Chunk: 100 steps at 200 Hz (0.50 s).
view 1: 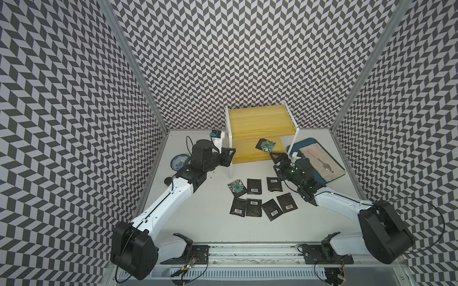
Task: Remove the tea bags from the shelf
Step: Pick up the tea bag from the shelf.
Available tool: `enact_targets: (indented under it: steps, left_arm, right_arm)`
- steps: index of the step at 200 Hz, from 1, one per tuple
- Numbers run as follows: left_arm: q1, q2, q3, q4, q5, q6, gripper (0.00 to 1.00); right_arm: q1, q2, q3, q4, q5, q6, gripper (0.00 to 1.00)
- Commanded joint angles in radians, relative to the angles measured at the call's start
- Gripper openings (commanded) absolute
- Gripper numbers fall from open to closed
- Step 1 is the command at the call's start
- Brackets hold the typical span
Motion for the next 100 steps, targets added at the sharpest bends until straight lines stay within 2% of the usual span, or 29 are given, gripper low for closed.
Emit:
enact_targets:
  steps: [1,100]
  left_arm:
    - [-0.007,0.006,0.03,0.033,0.018,-0.001,0.31]
    - [-0.007,0.012,0.034,0.039,0.034,-0.012,0.3]
  right_arm:
    - [0.01,0.042,0.037,0.09,0.055,0.057,0.97]
    - [0.014,0.23,0.175,0.057,0.089,0.169,0.92]
